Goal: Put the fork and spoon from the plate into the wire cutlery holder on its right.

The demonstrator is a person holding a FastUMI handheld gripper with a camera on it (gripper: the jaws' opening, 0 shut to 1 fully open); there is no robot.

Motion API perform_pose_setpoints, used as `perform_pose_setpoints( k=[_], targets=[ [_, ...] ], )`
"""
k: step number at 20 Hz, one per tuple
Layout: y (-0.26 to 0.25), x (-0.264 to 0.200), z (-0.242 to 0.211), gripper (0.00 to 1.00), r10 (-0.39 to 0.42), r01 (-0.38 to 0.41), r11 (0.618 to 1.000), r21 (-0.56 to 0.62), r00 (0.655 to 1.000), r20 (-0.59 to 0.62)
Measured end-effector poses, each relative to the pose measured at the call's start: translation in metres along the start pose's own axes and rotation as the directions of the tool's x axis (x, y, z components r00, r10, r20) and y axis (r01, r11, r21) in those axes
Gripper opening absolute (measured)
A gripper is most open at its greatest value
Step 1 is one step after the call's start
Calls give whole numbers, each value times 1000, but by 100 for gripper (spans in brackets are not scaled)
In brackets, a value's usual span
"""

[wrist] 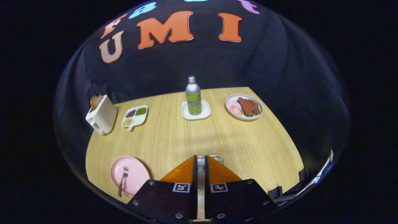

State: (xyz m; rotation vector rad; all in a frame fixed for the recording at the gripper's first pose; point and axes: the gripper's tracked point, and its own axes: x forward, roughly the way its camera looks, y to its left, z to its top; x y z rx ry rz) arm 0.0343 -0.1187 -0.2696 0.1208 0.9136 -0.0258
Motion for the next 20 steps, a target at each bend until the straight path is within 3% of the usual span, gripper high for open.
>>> perform_pose_setpoints(
  k=[2,6,11,14,17,20],
  targets=[
    [8,-8,16,12,15,-16,1000,18,997,70],
    [26,-29,27,27,35,-34,999,-9,984,174],
    [60,-68,47,60,25,-3,998,-64,936,352],
    [91,-80,47,68,46,-13,996,-84,915,400],
    [122,-89,38,82,76,-54,996,-64,903,422],
    [151,-94,26,86,93,-75,995,-58,899,429]
  ],
)
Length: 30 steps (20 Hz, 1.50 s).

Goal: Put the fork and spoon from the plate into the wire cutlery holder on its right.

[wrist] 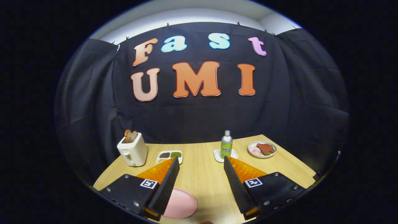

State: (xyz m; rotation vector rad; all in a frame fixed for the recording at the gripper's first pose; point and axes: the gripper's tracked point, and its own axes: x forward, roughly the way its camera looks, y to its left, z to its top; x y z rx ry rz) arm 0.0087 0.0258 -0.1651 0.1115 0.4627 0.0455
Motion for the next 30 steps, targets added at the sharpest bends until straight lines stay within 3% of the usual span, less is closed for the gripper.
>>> perform_pose_setpoints(
  k=[6,12,17,22,26,30],
  targets=[
    [55,-6,-37,87,31,-33,999,-25,998,-51],
    [96,-7,-108,87,60,-79,994,-70,968,-243],
    [111,-7,-172,92,49,-94,992,-88,907,-418],
    [112,-14,-237,92,36,-119,988,-98,796,-604],
    [115,-17,-268,81,14,-125,986,-112,726,-687],
    [118,-19,-283,53,7,-144,982,-123,678,-735]
  ],
)
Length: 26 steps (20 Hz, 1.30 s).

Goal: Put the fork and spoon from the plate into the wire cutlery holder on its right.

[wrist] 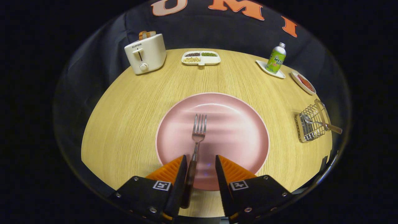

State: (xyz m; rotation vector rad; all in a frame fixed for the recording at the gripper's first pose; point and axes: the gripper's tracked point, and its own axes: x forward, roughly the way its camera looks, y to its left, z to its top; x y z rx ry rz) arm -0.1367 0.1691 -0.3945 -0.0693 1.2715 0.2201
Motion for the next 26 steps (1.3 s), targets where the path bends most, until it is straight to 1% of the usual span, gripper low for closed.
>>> perform_pose_setpoints(
  k=[1,2,3,5,7,9,12,16,22,26],
  targets=[
    [0,1,-1,45,-1,1,1000,-11,1000,-7],
    [-1,3,-2,40,-8,8,1000,-21,1000,-18],
    [-3,3,-5,32,-14,13,1000,-25,999,-32],
    [-4,6,-10,21,-14,13,1000,-14,997,-70],
    [-7,8,-9,17,-19,19,1000,-8,997,-80],
    [-6,9,-9,11,-6,5,1000,-1,996,-91],
    [-5,8,-8,7,16,-14,1000,21,995,-97],
    [-13,-5,10,5,48,-47,998,33,999,-24],
    [-49,-40,47,5,39,-42,999,30,995,88],
    [-79,-61,65,5,15,-22,999,47,990,139]
  ],
)
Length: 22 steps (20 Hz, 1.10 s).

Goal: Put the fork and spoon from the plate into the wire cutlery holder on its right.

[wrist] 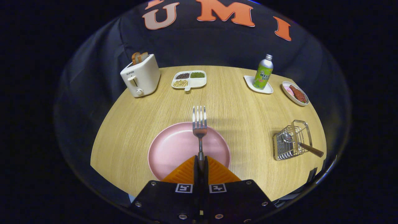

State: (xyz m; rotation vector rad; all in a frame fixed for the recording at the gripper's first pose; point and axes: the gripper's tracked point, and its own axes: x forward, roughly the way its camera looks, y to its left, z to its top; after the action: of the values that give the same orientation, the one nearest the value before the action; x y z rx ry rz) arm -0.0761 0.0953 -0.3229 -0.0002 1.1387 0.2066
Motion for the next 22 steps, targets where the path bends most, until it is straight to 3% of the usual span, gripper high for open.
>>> perform_pose_setpoints(
  k=[13,22],
  targets=[
    [-136,-42,24,5,-150,142,984,103,986,68],
    [-202,-45,2,5,-241,243,964,104,970,-36]
  ],
)
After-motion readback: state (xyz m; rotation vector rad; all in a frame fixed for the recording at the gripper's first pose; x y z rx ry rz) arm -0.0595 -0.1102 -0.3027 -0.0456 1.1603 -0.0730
